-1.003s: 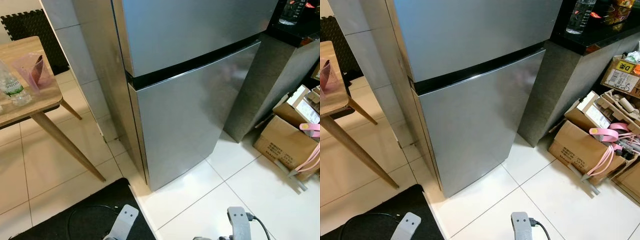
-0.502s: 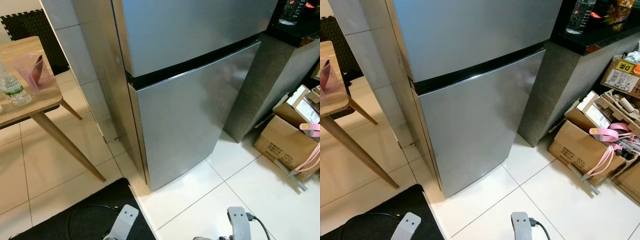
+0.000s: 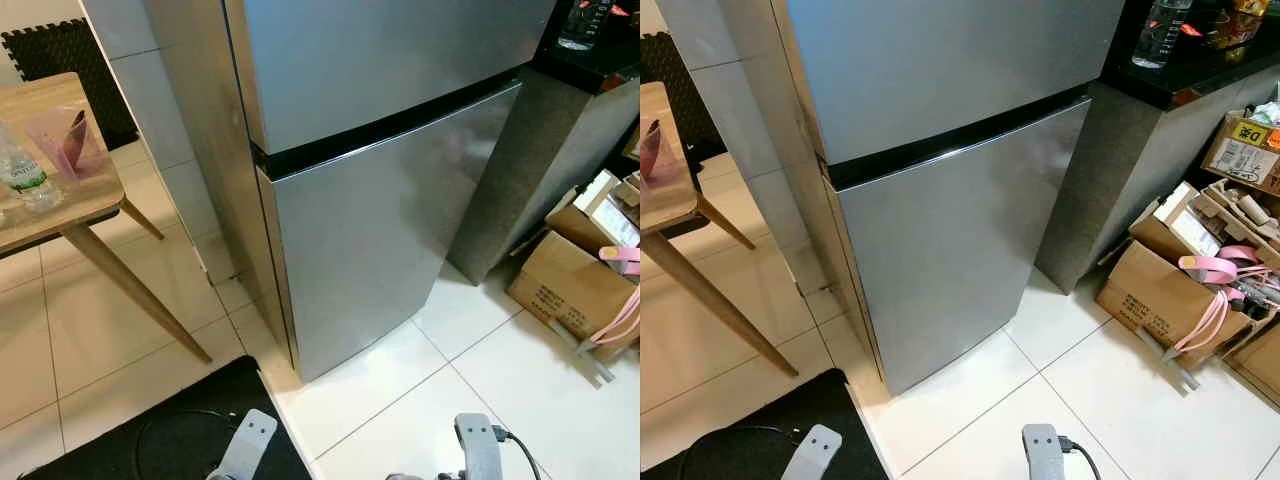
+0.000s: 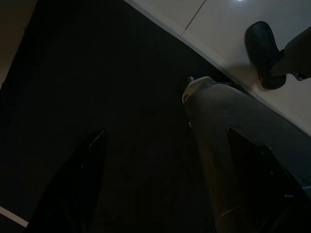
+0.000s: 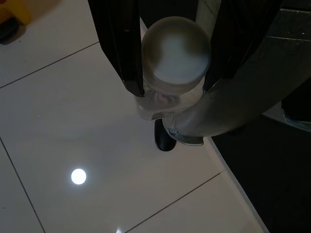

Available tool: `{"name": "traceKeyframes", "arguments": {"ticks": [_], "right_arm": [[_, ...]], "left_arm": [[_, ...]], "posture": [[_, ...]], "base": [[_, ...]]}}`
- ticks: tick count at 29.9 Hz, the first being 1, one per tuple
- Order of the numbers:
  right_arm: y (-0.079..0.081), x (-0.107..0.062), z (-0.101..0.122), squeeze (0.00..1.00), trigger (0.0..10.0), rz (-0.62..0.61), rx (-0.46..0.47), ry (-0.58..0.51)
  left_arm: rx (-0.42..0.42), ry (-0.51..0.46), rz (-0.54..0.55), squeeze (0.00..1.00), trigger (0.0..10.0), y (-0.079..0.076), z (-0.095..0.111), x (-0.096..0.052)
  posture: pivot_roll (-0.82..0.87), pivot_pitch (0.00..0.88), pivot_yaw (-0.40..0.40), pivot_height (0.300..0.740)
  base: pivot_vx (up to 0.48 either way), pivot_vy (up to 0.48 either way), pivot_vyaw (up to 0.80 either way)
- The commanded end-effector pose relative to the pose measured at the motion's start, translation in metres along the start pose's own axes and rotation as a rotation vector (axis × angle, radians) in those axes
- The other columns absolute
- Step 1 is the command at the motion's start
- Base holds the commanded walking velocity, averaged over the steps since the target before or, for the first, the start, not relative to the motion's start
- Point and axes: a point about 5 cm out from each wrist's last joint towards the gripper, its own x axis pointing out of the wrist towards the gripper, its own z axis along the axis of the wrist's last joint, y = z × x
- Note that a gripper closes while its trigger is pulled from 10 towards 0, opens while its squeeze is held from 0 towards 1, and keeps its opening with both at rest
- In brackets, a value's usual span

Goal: Restocking fridge

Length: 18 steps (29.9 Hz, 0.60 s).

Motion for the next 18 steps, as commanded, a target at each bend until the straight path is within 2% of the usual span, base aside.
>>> {"name": "traceKeyframes", "arguments": {"ticks": [1, 18], "right_arm": [[0.0055, 0.0002, -0.0065, 0.0, 10.0, 0.02, 0.015, 0.026], [0.0054, 0.0001, -0.0067, 0.0, 10.0, 0.019, 0.015, 0.027]], "left_arm": [[0.002, 0.035, -0.019, 0.0, 10.0, -0.0053, -0.0079, -0.0003], [0.003, 0.035, -0.02, 0.0, 10.0, -0.0052, -0.0078, -0.0003]], "posture": [[-0.03, 0.069, -0.005, 0.74], [-0.03, 0.069, -0.005, 0.74]], "base": [[0.0, 0.0, 0.0], [0.0, 0.0, 0.0]]}}
